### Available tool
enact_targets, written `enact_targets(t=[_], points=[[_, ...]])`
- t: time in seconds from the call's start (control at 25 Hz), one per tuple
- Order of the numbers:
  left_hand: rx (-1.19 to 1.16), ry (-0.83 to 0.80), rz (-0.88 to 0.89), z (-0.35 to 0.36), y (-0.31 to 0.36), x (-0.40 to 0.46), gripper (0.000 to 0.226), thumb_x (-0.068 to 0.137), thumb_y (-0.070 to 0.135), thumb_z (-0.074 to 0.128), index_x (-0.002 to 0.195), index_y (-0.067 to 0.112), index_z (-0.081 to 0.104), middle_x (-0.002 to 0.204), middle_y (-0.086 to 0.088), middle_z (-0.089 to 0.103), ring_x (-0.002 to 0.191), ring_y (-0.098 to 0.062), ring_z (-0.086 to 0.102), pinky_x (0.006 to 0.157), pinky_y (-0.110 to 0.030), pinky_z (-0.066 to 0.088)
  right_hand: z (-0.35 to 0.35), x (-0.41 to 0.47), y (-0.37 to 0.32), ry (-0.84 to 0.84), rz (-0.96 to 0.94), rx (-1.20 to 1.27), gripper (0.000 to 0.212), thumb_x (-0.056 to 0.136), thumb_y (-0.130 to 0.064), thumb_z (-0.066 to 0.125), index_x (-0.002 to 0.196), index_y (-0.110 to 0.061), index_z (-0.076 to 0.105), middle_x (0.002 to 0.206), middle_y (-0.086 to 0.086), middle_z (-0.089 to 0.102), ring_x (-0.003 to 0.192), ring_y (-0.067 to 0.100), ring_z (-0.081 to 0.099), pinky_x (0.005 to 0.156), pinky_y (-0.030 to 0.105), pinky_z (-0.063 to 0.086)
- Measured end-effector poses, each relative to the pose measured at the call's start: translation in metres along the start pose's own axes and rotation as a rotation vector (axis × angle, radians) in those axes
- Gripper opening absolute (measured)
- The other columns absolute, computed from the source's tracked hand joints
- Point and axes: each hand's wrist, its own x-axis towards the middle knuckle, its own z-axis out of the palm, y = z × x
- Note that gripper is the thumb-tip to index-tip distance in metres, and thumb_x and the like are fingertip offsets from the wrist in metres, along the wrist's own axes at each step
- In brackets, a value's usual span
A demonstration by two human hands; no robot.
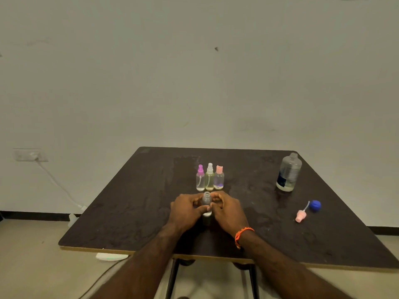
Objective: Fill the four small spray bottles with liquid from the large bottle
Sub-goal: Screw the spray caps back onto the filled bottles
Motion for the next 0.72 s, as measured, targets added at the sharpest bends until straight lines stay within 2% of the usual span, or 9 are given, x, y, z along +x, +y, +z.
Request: enact_targets(t=[0.16, 0.36, 0.52, 0.6, 0.72], points=[[0.001, -0.031, 0.045, 0.03, 0.03, -0.009, 0.046, 0.08, 0.043, 0.083, 0.125, 0.041, 0.074, 0.11, 0.02, 0.078, 0.107, 0.001, 0.07, 0.103, -0.036, 0.053, -0.04, -0.025, 0.018, 0.059, 0.013, -0.029, 0.027, 0.085, -0.012, 0.063, 0.109, -0.021, 0.07, 0.101, -0.007, 0.074, 0.094, 0.004, 0.07, 0.088, 0.032, 0.057], [-0.038, -0.135, 0.096, 0.063, 0.059, -0.01, 0.036, 0.08, 0.04, 0.086, 0.115, 0.036, 0.08, 0.096, 0.019, 0.079, 0.092, 0.004, 0.072, 0.094, -0.035, 0.058, -0.077, -0.05, 0.036, 0.112, 0.05, -0.057, 0.027, 0.088, -0.01, 0.064, 0.113, -0.016, 0.07, 0.106, -0.002, 0.075, 0.096, 0.008, 0.07, 0.09, 0.029, 0.055], [-0.001, -0.141, 0.146, 0.081, 0.074, -0.007, 0.035, 0.083, 0.035, 0.083, 0.118, 0.03, 0.079, 0.103, 0.013, 0.08, 0.097, -0.005, 0.072, 0.096, -0.039, 0.057, -0.104, -0.056, 0.041, 0.089, 0.086, -0.149, 0.034, 0.092, -0.018, 0.064, 0.125, -0.023, 0.064, 0.113, -0.003, 0.073, 0.1, 0.007, 0.068, 0.094, 0.029, 0.055], [0.028, -0.115, 0.131, 0.086, 0.077, -0.008, 0.04, 0.084, 0.035, 0.082, 0.123, 0.027, 0.077, 0.109, 0.009, 0.079, 0.103, -0.011, 0.072, 0.1, -0.041, 0.055, -0.119, -0.052, 0.048, 0.113, 0.123, -0.255, 0.039, 0.092, -0.016, 0.061, 0.131, -0.022, 0.061, 0.114, -0.001, 0.071, 0.103, 0.011, 0.067, 0.095, 0.031, 0.054], [0.006, -0.111, 0.116, 0.09, 0.074, -0.007, 0.046, 0.084, 0.037, 0.082, 0.127, 0.024, 0.075, 0.115, 0.005, 0.079, 0.11, -0.015, 0.072, 0.103, -0.043, 0.054, -0.148, -0.043, 0.063, 0.158, 0.115, -0.638, 0.038, 0.089, -0.014, 0.058, 0.125, -0.023, 0.065, 0.113, 0.003, 0.072, 0.106, 0.025, 0.063, 0.091, 0.039, 0.053]])
